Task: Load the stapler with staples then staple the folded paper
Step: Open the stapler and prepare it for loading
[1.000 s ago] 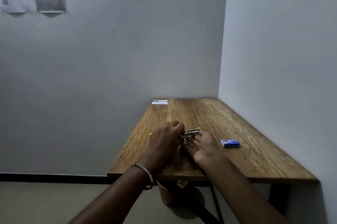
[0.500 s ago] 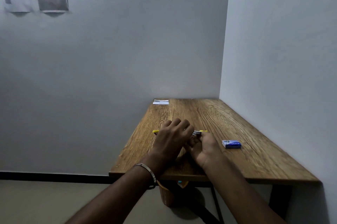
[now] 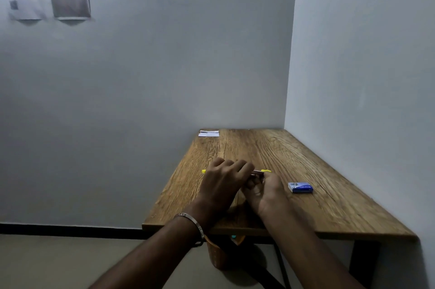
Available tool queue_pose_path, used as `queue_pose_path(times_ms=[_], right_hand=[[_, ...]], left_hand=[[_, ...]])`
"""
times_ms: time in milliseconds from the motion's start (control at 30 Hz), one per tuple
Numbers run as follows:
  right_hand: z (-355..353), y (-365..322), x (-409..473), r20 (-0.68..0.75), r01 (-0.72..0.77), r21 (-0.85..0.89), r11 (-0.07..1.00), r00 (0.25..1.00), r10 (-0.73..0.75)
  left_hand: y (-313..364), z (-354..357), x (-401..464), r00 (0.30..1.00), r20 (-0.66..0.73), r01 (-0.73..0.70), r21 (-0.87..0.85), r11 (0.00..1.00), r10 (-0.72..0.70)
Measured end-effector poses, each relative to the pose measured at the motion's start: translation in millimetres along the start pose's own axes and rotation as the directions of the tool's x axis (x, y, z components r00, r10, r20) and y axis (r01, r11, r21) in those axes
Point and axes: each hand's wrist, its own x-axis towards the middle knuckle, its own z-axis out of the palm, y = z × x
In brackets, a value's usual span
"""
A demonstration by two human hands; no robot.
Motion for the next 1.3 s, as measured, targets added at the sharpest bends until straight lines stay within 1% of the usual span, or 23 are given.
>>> queue_pose_path(times_ms=[200, 400, 500, 700, 767, 867, 1000, 1300], right_hand=[[1, 1, -1, -0.005, 0.034, -0.062, 0.998, 0.999, -0.034], [-6, -11, -4, 0.053, 0.039, -0.209, 0.977, 0.998, -0.029], [-8, -14, -5, 0.077, 0.036, -0.243, 0.969, 0.997, -0.018], [-13, -15, -6, 0.111, 0.048, -0.339, 0.940, 0.994, -0.011], [-12, -15, -6, 0.118, 0.052, -0.359, 0.932, 0.993, -0.010], [-11, -15, -7, 0.116, 0.054, -0.394, 0.917, 0.993, -0.008], [-11, -14, -9, 0.100, 0.048, -0.428, 0.902, 0.995, -0.006], [-13, -18, -14, 0.076, 0.039, -0.455, 0.889, 0.997, -0.005]], left_hand=[[-3, -3, -1, 0.982, 0.142, 0.127, -0.034, 0.991, -0.121], [-6, 4, 0, 0.955, 0.167, 0.264, -0.117, 0.957, -0.243], [-7, 8, -2, 0.952, 0.161, 0.284, -0.158, 0.946, -0.260], [-12, 17, -4, 0.929, 0.196, 0.354, -0.231, 0.906, -0.313], [-13, 19, -5, 0.918, 0.218, 0.384, -0.288, 0.877, -0.331], [-16, 19, -6, 0.889, 0.291, 0.444, -0.351, 0.824, -0.354], [-22, 20, -7, 0.863, 0.319, 0.500, -0.429, 0.752, -0.392], [-24, 22, -9, 0.836, 0.365, 0.542, -0.428, 0.723, -0.410]])
